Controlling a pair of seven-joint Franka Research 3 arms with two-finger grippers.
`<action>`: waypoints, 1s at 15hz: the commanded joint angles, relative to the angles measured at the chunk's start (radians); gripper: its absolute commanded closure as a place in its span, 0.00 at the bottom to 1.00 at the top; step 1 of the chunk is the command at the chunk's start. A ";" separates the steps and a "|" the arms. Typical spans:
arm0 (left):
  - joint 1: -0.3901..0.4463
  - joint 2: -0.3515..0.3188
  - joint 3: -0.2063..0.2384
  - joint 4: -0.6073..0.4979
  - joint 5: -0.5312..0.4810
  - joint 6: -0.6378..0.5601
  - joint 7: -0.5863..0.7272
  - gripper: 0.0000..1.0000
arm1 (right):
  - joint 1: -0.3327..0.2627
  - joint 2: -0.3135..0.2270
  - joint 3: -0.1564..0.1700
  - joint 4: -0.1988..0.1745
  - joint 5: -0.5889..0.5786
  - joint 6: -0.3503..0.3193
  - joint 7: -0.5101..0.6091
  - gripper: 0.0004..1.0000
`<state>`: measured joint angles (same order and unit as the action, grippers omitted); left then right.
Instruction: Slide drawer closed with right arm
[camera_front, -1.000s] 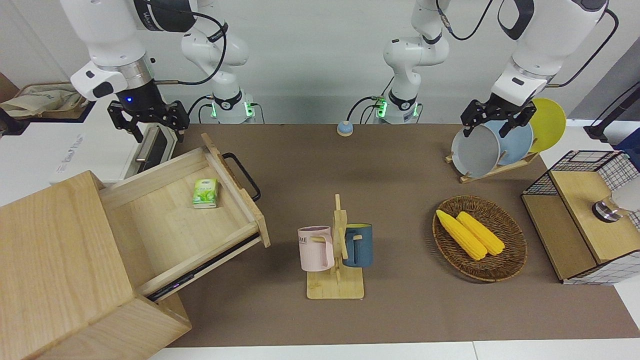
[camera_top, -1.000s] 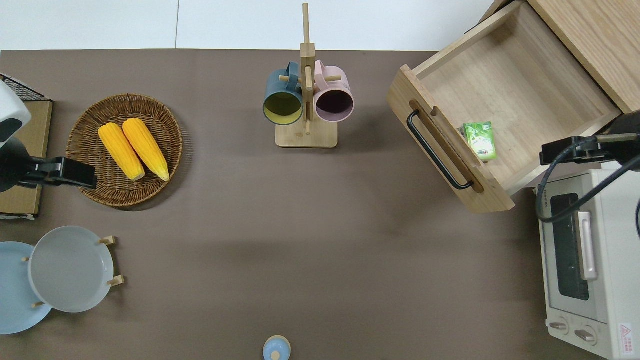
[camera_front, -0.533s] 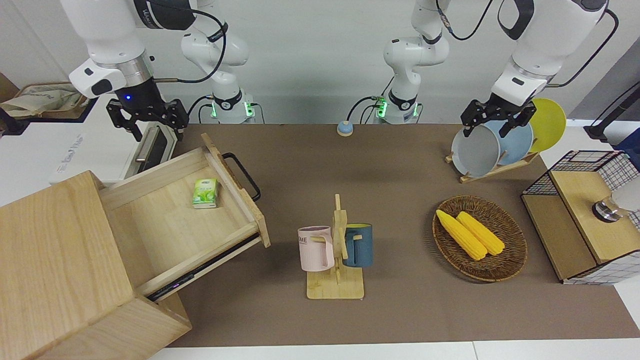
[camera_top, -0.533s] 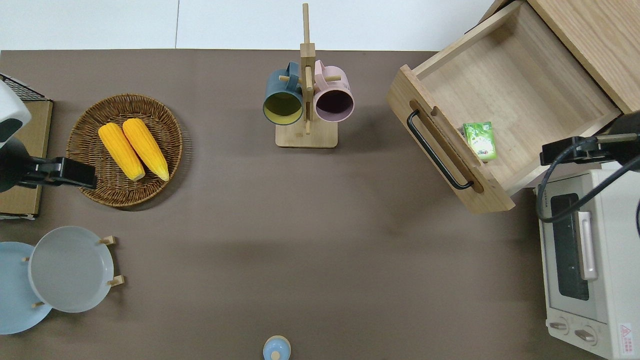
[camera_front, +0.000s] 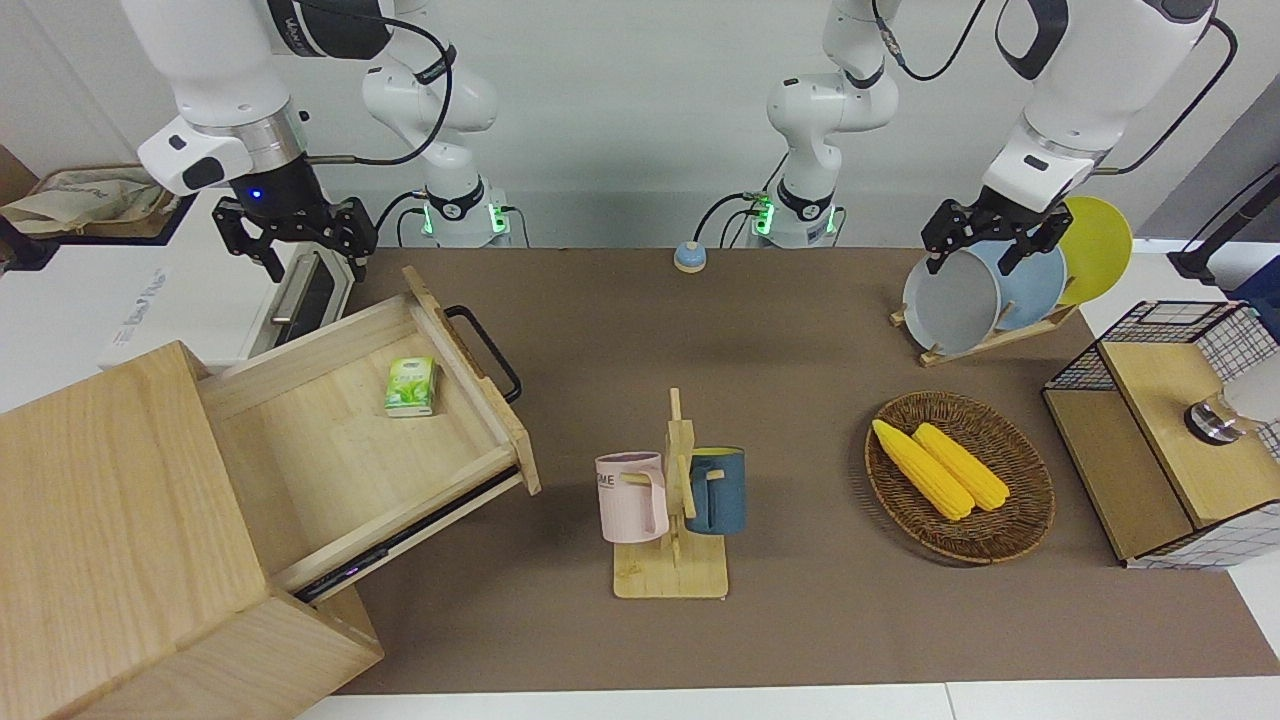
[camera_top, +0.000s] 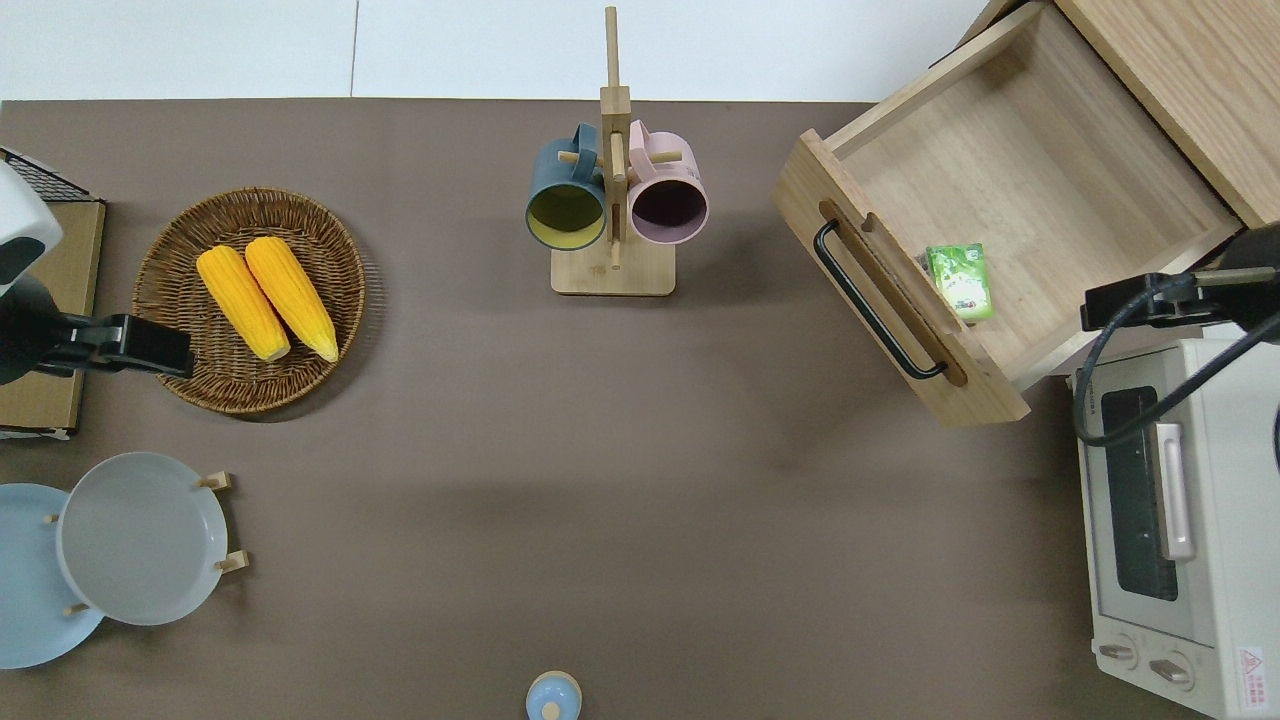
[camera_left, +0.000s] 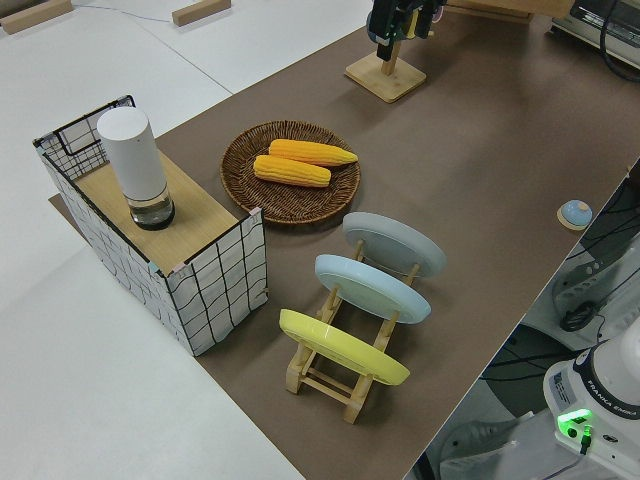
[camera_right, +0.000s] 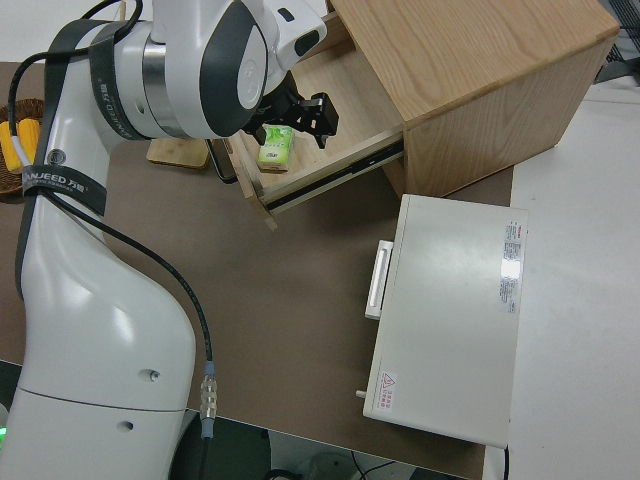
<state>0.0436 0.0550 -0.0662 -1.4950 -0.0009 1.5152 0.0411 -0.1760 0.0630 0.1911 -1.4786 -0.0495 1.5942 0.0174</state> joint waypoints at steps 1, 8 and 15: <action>-0.007 -0.004 0.000 0.010 0.018 -0.018 -0.010 0.01 | -0.011 -0.008 0.007 0.001 0.014 -0.011 0.001 0.21; -0.007 -0.004 0.000 0.009 0.018 -0.018 -0.010 0.01 | -0.011 -0.006 0.007 0.015 0.013 -0.063 -0.016 1.00; -0.007 -0.004 0.000 0.009 0.018 -0.018 -0.010 0.01 | -0.010 -0.008 0.008 0.031 0.013 -0.069 -0.014 1.00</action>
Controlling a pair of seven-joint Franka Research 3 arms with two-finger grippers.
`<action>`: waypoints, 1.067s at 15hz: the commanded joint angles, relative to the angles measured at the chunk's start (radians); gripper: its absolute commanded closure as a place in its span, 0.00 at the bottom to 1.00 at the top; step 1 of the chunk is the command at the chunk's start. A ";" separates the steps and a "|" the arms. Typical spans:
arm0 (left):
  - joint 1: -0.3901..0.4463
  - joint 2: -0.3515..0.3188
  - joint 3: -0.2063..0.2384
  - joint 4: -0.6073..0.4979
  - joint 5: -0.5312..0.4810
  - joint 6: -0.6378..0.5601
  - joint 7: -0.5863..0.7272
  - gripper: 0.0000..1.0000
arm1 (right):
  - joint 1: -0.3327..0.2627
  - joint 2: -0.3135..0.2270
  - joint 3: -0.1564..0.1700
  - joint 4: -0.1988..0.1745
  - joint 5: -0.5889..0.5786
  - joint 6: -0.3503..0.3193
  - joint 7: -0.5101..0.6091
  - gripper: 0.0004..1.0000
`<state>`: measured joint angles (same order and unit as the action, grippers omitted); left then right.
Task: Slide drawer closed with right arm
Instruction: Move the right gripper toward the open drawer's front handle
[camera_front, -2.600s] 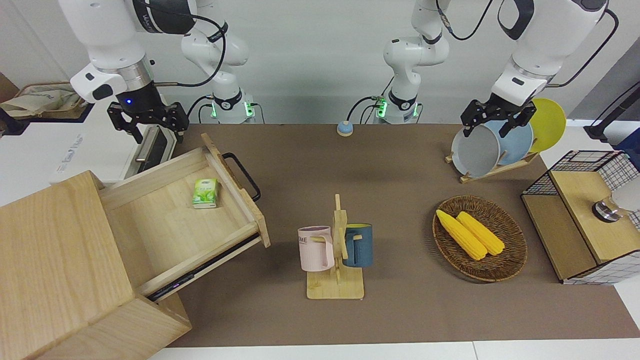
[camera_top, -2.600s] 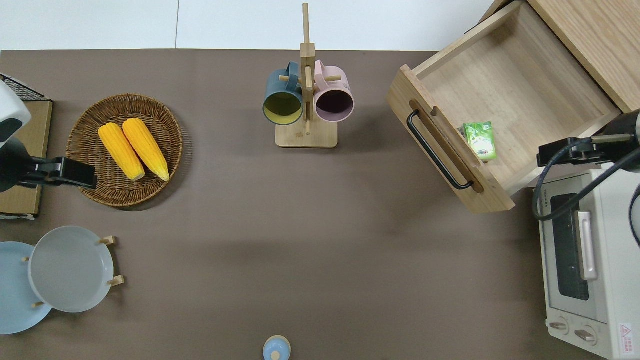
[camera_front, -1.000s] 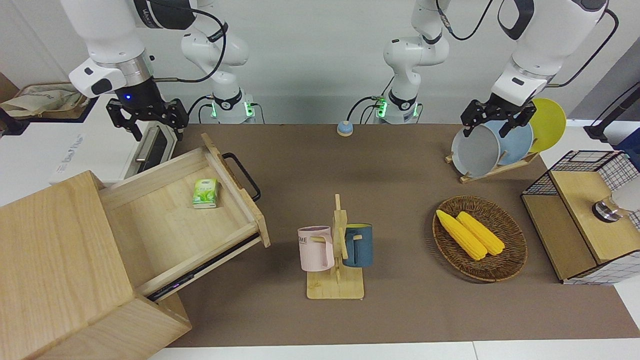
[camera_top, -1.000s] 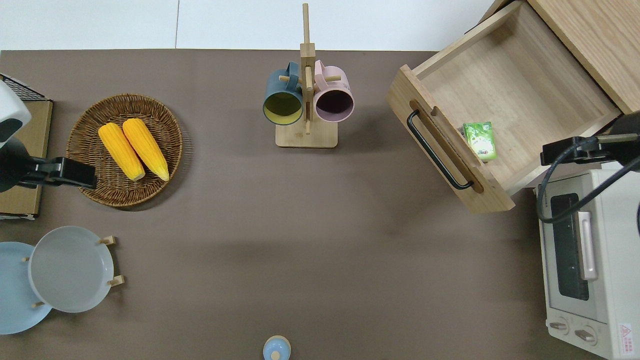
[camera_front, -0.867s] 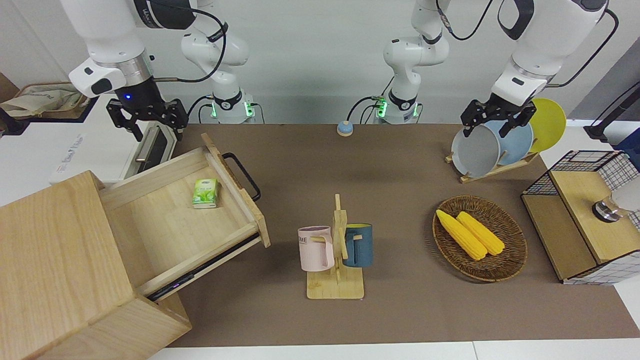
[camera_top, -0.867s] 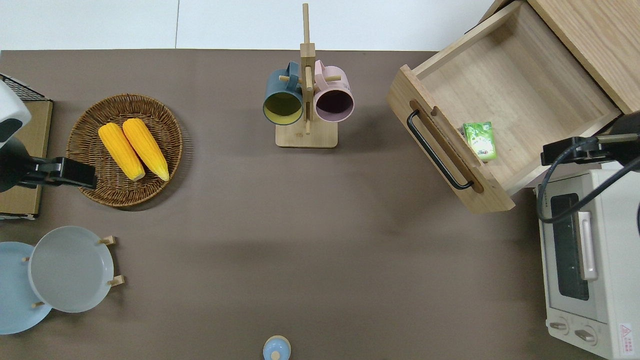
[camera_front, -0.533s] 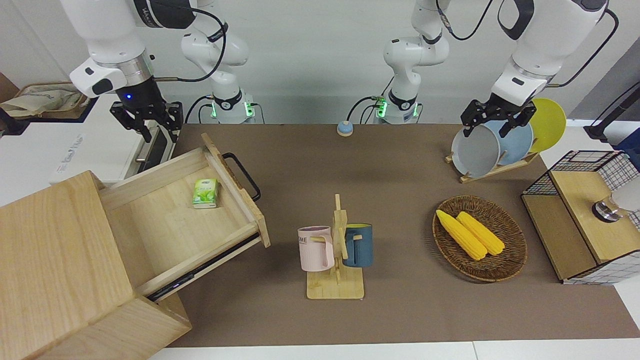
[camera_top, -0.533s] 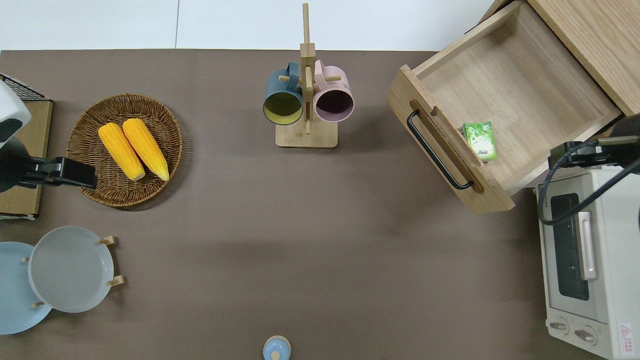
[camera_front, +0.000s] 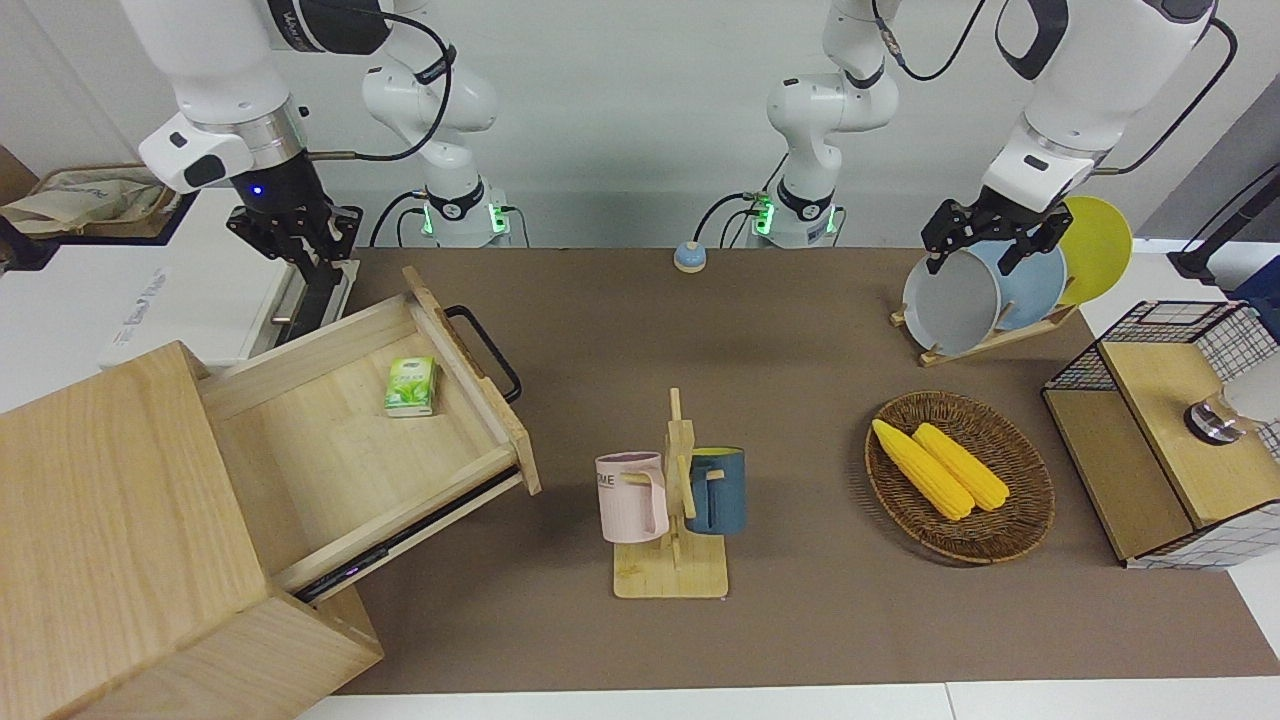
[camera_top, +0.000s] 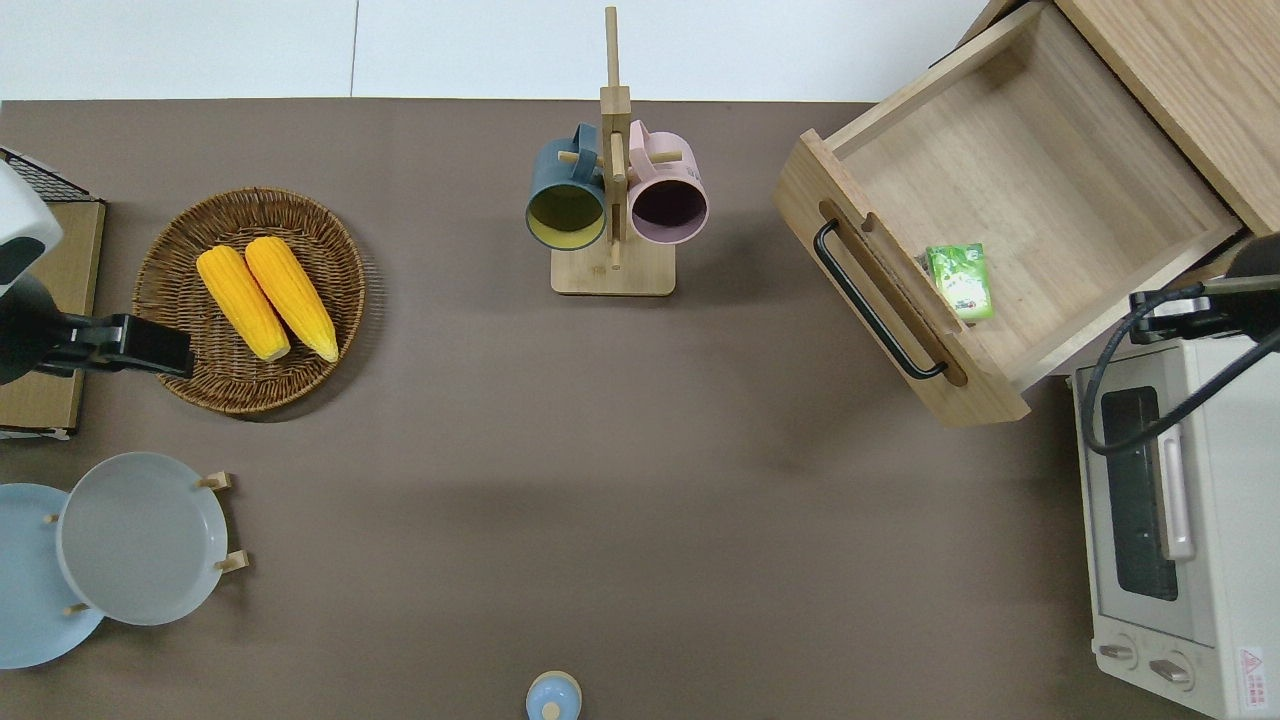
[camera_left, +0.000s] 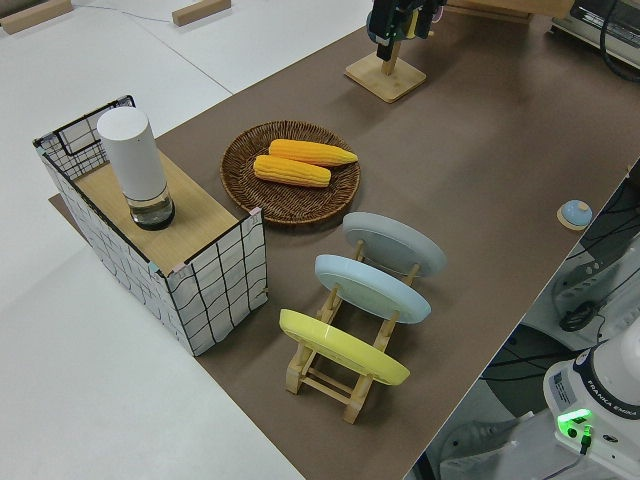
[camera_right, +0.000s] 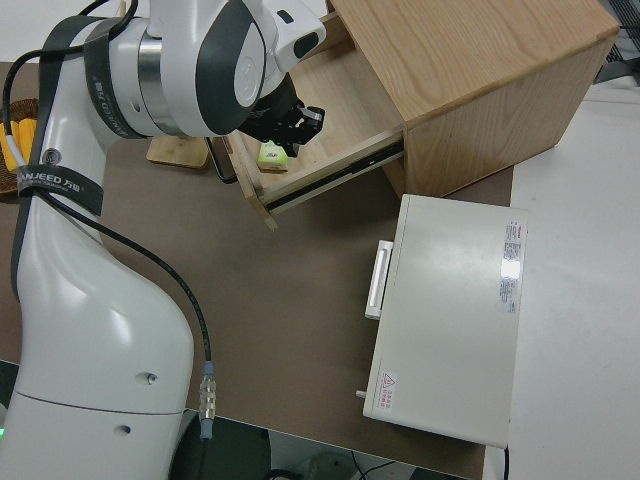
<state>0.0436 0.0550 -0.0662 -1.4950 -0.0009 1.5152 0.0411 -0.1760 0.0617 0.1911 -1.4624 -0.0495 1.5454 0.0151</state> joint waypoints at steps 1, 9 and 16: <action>-0.007 -0.003 0.000 0.010 0.018 -0.018 -0.010 0.01 | -0.008 -0.006 0.008 0.014 0.011 -0.027 -0.011 1.00; -0.007 -0.004 0.000 0.010 0.018 -0.018 -0.010 0.01 | 0.030 -0.008 0.025 0.120 -0.009 -0.149 0.071 1.00; -0.007 -0.004 0.000 0.010 0.018 -0.018 -0.010 0.01 | 0.153 -0.010 0.027 0.131 -0.148 -0.177 0.170 1.00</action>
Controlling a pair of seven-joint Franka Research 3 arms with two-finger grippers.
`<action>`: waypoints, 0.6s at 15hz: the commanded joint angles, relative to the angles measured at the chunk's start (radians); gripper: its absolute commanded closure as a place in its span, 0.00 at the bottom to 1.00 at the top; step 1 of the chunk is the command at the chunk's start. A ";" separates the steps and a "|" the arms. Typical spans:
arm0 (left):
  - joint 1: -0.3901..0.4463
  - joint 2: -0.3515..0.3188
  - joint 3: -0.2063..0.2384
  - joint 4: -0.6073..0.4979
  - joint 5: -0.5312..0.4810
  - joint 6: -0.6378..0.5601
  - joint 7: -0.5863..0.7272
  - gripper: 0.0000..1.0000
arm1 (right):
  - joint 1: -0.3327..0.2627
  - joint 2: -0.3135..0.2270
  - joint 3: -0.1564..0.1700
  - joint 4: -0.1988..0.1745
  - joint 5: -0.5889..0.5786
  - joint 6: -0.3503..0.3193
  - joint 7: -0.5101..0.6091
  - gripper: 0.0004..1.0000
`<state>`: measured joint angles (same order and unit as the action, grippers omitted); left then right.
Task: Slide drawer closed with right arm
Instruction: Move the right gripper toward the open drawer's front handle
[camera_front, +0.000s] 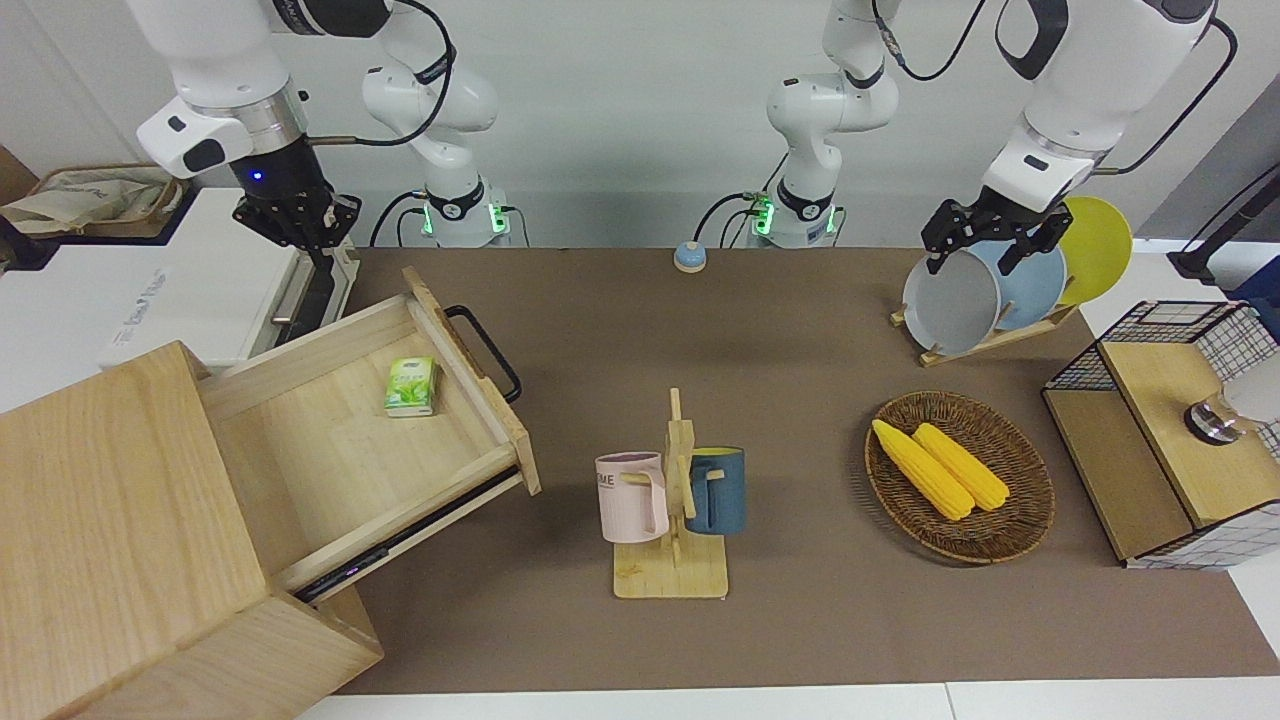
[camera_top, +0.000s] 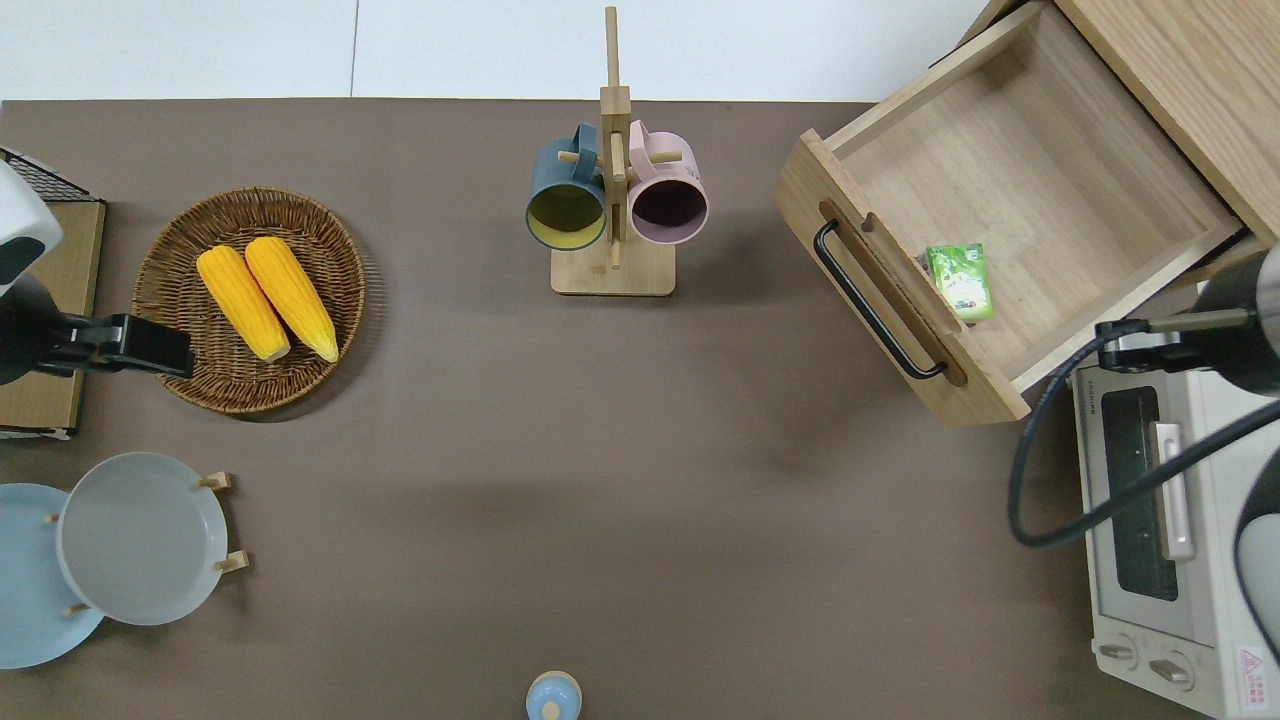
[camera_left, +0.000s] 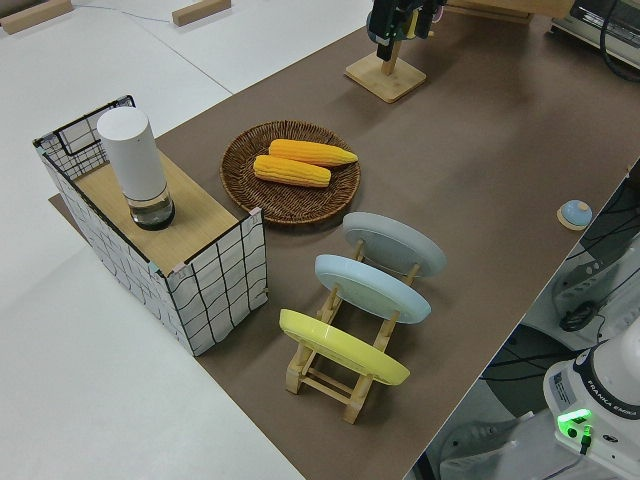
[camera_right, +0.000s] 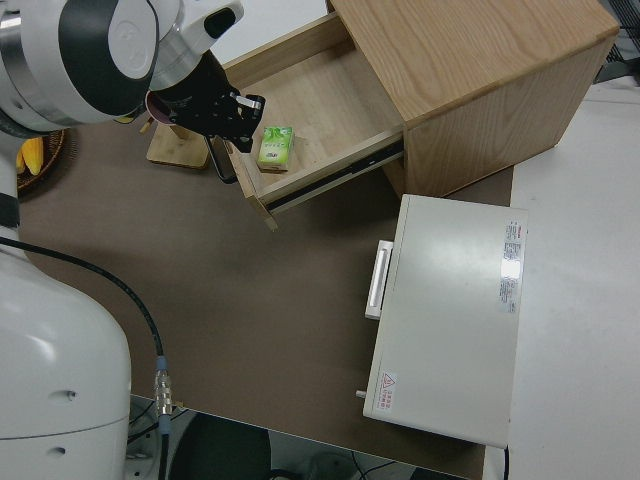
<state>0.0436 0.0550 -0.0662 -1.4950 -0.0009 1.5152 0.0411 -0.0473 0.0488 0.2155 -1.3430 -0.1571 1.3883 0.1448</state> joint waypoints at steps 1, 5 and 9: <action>-0.007 -0.004 0.000 0.010 0.018 -0.018 -0.010 0.01 | 0.044 0.003 0.002 0.012 -0.054 -0.020 0.044 1.00; -0.007 -0.003 0.000 0.009 0.018 -0.018 -0.010 0.01 | 0.102 0.003 0.004 0.012 -0.061 -0.022 0.211 1.00; -0.007 -0.004 0.000 0.010 0.018 -0.018 -0.010 0.01 | 0.184 0.009 0.004 0.012 -0.050 -0.012 0.441 1.00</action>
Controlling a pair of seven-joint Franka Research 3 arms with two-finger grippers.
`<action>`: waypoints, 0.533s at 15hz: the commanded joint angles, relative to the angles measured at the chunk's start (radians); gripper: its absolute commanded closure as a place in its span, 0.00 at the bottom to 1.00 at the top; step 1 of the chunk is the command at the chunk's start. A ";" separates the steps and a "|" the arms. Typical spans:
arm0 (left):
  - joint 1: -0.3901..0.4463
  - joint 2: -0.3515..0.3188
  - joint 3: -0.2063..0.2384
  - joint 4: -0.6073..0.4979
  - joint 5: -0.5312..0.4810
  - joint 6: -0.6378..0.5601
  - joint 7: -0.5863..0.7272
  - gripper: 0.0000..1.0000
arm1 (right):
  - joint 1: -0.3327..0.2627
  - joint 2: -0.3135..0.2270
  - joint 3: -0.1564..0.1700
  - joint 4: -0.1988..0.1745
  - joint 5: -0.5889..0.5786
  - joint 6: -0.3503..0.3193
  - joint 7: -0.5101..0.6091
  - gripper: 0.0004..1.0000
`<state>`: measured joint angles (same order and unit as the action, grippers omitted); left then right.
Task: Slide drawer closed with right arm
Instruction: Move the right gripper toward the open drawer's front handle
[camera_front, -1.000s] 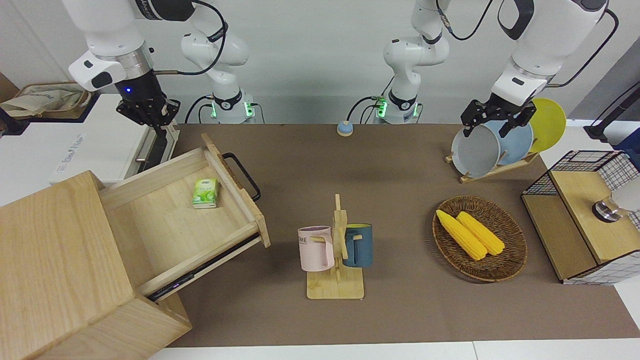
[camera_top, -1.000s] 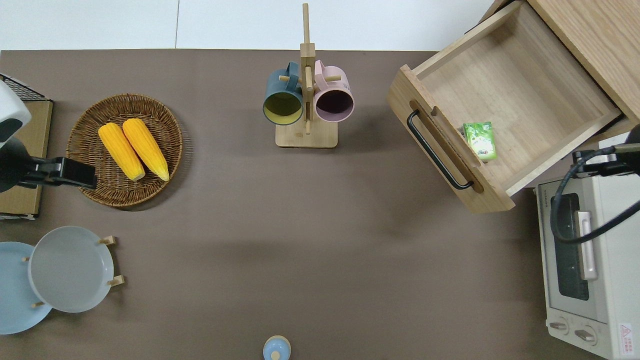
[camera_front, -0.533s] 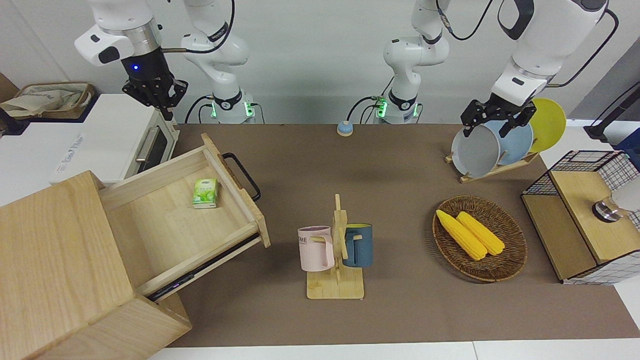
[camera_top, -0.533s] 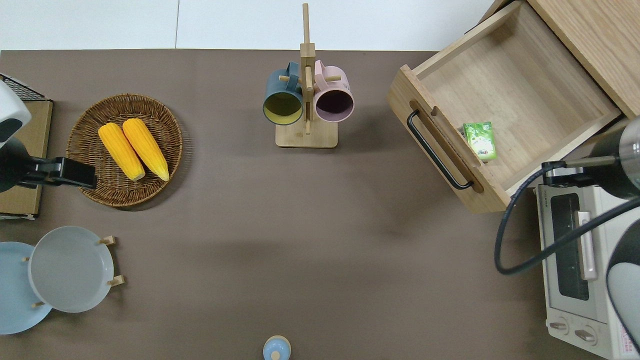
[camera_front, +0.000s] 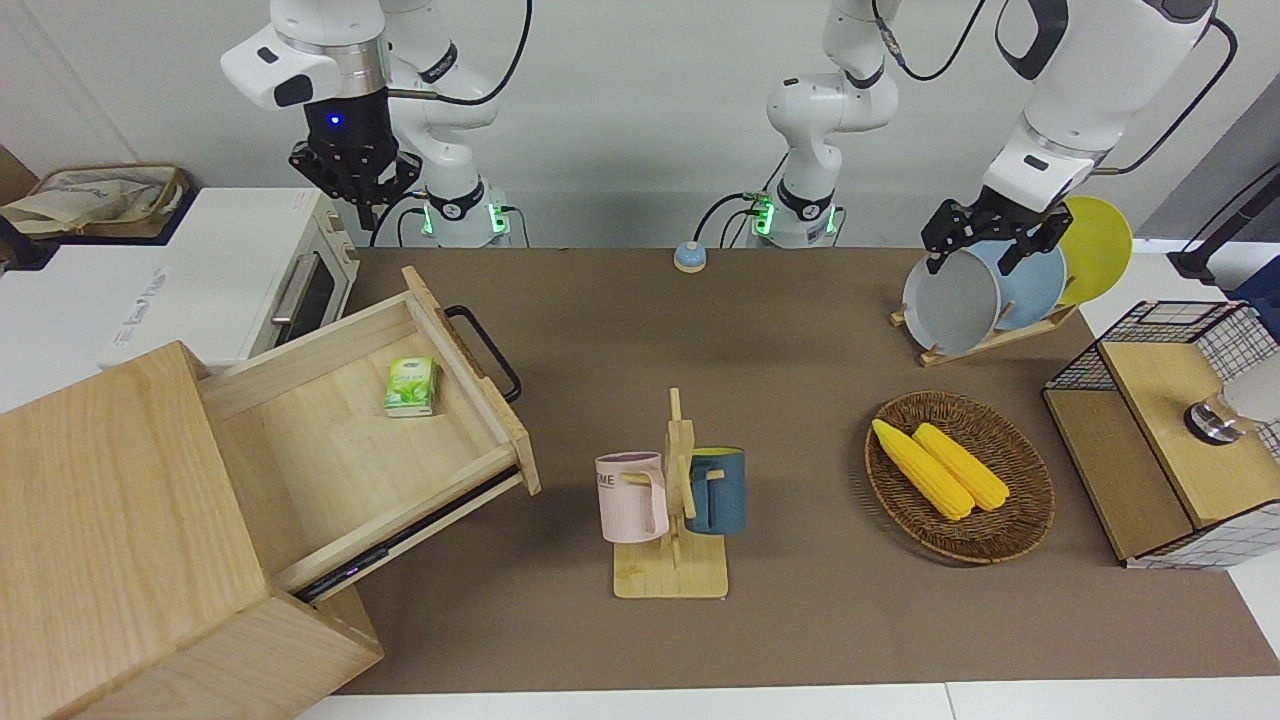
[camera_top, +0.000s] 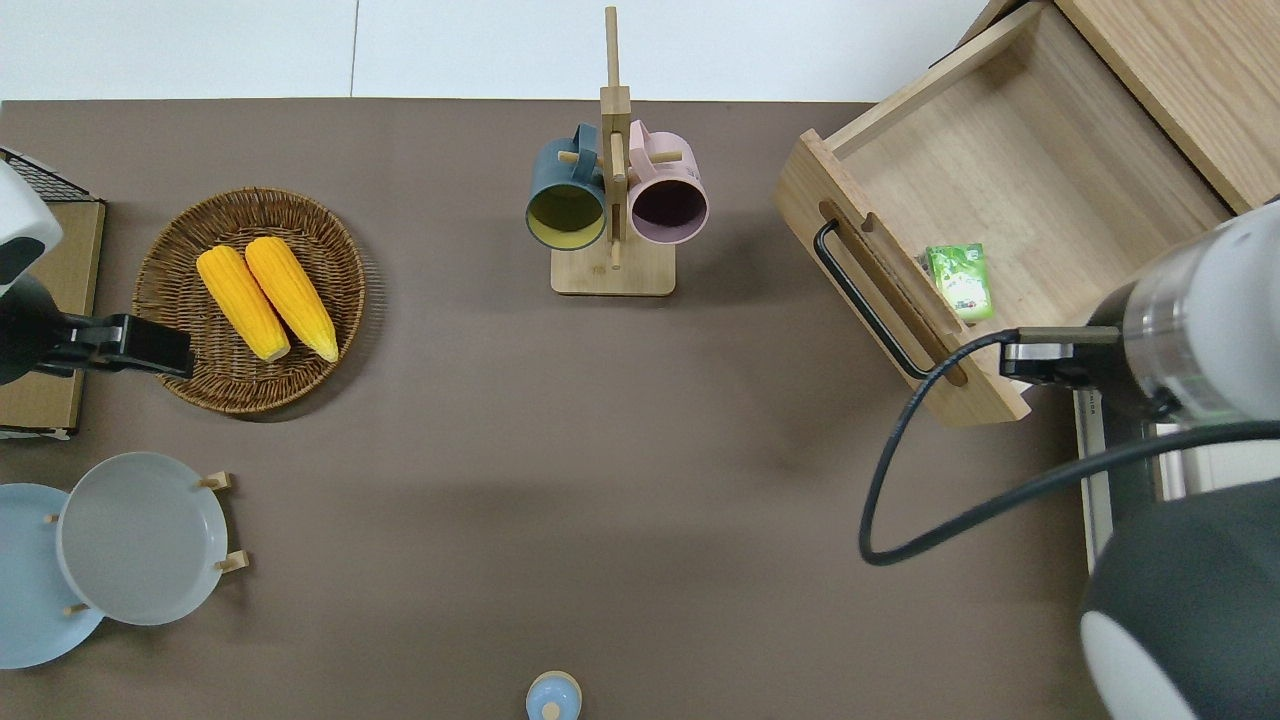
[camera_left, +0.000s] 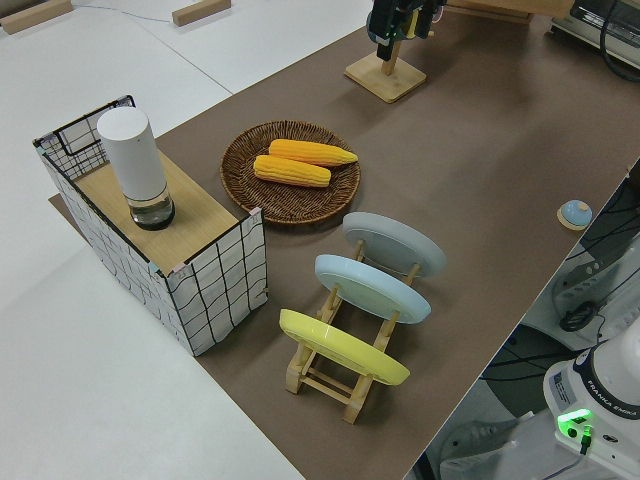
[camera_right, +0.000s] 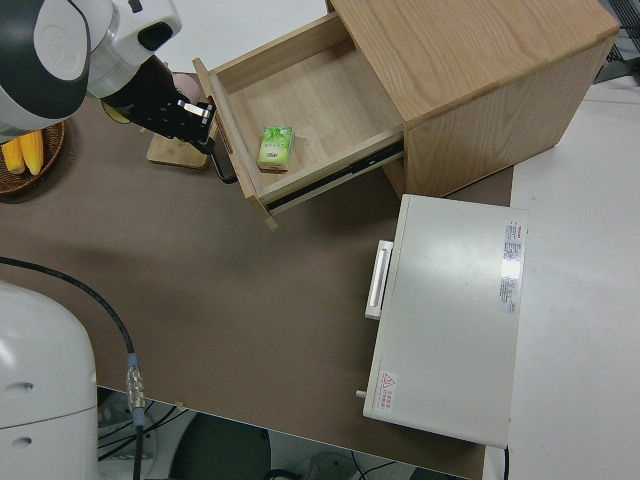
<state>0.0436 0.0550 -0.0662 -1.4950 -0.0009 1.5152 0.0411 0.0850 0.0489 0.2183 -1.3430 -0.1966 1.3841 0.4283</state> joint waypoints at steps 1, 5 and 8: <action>-0.007 -0.004 0.000 0.010 0.018 -0.018 -0.010 0.01 | 0.059 0.011 0.001 0.011 0.009 -0.004 0.191 1.00; -0.007 -0.004 0.000 0.010 0.018 -0.018 -0.010 0.01 | 0.062 0.028 0.003 0.011 0.094 0.044 0.352 1.00; -0.007 -0.003 0.000 0.009 0.018 -0.018 -0.010 0.01 | 0.081 0.055 0.007 0.011 0.128 0.076 0.458 1.00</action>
<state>0.0436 0.0550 -0.0662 -1.4950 -0.0009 1.5152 0.0411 0.1519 0.0686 0.2225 -1.3430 -0.1032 1.4263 0.7766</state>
